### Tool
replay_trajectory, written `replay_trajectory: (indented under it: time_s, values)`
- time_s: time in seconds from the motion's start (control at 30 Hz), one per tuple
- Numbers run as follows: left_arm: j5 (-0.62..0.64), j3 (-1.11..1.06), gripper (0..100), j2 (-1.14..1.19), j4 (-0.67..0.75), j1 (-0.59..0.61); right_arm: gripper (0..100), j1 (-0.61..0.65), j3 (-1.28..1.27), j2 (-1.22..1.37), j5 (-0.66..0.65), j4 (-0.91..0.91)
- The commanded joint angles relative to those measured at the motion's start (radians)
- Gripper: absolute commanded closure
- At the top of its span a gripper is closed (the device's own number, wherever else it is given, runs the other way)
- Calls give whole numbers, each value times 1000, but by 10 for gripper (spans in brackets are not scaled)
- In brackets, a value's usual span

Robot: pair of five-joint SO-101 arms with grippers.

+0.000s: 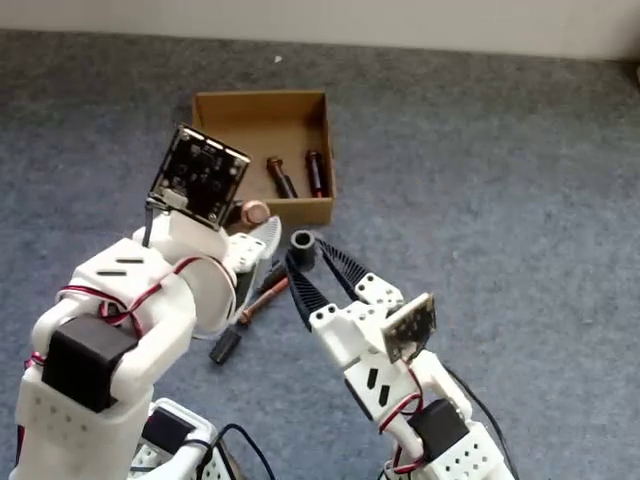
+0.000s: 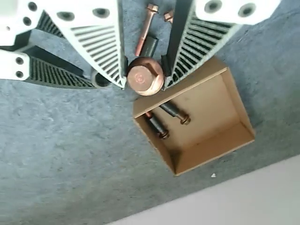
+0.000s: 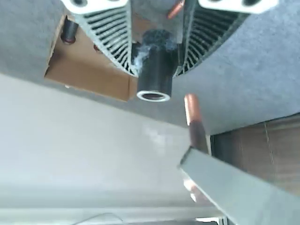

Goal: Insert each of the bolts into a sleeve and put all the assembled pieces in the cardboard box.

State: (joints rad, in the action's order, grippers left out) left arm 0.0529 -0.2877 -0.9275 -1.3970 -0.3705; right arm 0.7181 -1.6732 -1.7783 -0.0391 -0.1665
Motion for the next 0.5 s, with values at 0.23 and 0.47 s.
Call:
replay_trajectory:
  time_s: [0.23,0.47]
  values:
    - [12,77,993,-16,8,-130,993,21,-117,-21,-152,41]
    - [12,196,993,-16,0,-131,993,21,-117,-21,-158,39]
